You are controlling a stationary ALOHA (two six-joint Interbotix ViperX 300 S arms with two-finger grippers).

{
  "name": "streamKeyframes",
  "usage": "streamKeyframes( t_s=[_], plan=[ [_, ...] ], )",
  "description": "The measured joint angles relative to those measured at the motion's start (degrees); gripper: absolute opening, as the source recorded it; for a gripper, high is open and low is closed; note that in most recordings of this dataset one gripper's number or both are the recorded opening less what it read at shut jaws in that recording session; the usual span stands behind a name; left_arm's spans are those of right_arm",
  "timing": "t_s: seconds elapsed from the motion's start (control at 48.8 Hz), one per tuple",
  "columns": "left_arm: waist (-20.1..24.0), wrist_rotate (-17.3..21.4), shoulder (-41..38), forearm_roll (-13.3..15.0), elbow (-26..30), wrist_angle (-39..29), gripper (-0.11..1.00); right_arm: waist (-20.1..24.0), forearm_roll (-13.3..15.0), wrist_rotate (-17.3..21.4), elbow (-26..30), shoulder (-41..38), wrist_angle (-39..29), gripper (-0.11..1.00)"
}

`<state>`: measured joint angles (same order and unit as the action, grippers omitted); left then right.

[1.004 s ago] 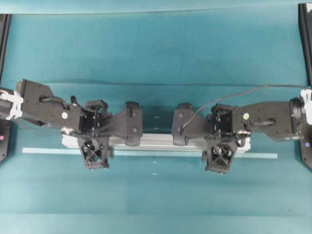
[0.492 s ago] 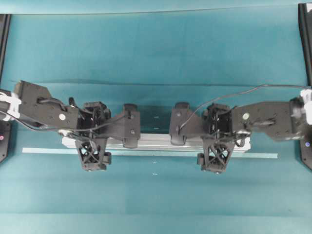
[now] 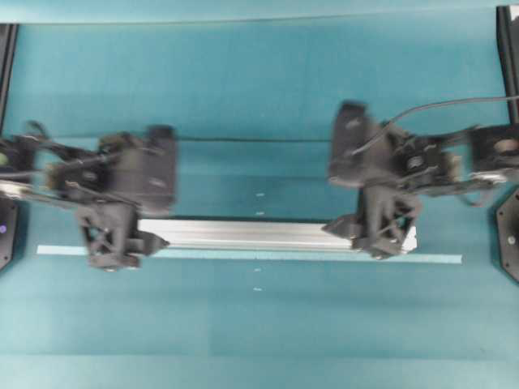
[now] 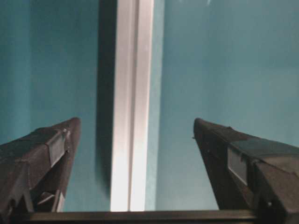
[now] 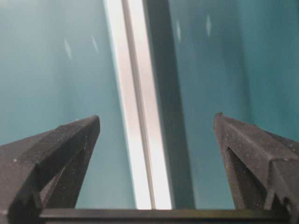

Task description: Lift the metal rail with both hands.

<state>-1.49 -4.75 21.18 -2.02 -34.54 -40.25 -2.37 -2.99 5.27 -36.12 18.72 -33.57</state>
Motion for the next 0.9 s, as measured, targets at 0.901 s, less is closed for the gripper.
streamKeyframes(
  t_s=[0.901],
  plan=[
    [0.09,0.44,18.19,0.0,-3.08,13.1,0.96,-0.09,0.35,0.09,-7.29,31.73,2.02,0.99]
  ],
)
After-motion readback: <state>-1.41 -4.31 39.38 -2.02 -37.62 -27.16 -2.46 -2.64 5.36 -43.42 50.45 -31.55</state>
